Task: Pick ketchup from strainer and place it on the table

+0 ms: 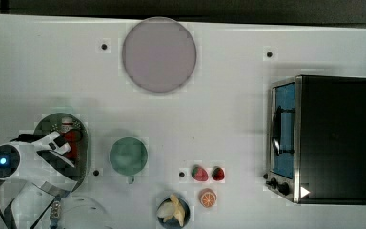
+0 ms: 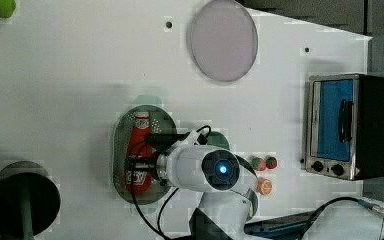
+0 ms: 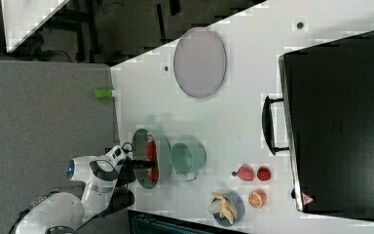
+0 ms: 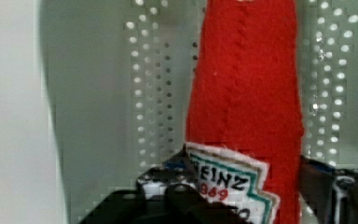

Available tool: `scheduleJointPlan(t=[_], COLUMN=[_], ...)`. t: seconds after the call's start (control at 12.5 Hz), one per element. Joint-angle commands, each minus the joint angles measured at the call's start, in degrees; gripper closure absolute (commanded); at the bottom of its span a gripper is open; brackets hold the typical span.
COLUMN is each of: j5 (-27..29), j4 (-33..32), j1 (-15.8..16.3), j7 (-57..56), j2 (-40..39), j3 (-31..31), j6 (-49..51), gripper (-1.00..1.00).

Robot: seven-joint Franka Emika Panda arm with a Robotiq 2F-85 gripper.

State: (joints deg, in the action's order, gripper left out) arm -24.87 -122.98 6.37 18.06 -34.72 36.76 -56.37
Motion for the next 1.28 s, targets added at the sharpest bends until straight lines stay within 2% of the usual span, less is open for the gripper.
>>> scheduleJointPlan(t=[0.08, 0.4, 0.48, 0.72, 0.96, 1.28], j5=[0.98, 14.80, 16.85, 19.37, 24.67, 24.93], j4=[0.15, 1.43, 2.20, 6.81, 13.72, 21.44], j1=[-0.30, -5.37, -6.44, -8.52, -10.42, -15.78], j7=[2.85, 1.99, 1.57, -2.69, -9.73, -16.39], j2=[3.78, 12.41, 14.57, 19.96, 22.36, 23.73], j3=[1.37, 9.35, 10.89, 12.59, 12.26, 10.20], j6=[3.60, 8.99, 10.86, 19.09, 32.25, 42.90], gripper=[-0.21, -0.21, -0.21, -0.21, -0.21, -0.21])
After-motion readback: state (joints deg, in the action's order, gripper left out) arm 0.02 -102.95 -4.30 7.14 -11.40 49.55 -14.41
